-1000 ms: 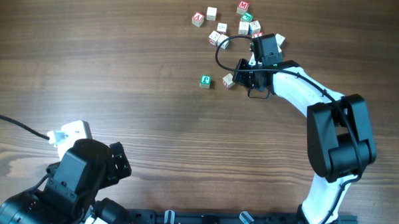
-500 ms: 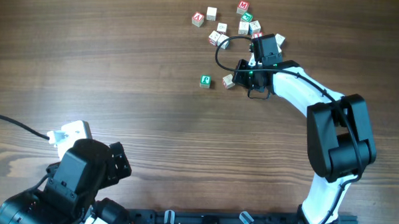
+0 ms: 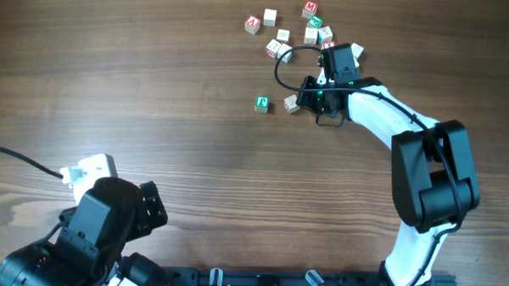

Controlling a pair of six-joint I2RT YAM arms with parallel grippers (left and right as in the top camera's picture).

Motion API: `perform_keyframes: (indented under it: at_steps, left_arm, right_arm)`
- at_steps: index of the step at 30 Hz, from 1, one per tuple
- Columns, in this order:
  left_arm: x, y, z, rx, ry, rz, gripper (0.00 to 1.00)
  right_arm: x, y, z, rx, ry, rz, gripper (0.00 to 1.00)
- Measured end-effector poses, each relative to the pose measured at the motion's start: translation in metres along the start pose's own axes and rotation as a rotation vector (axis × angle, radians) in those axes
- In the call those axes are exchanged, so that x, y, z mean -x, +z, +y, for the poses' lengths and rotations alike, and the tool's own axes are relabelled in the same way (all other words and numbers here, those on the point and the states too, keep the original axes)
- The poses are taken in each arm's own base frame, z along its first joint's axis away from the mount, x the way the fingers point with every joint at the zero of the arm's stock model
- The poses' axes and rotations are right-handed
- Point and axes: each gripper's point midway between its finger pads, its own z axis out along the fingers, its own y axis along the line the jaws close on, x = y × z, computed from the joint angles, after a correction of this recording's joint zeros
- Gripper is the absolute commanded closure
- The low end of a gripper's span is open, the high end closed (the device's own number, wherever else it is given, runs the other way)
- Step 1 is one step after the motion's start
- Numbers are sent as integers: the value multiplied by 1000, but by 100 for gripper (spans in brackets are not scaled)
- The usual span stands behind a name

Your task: Form a circle

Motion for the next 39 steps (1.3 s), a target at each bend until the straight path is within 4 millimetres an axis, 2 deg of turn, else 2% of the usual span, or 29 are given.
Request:
perform_keyframes:
  at_steps: [27,39]
  left_arm:
    - [0,0,0,0,0,0,0]
    - [0,0,0,0,0,0,0]
  right_arm:
    - [-3,0,2,14,9,18,96]
    - [2,0,8,42,-68,-2,95]
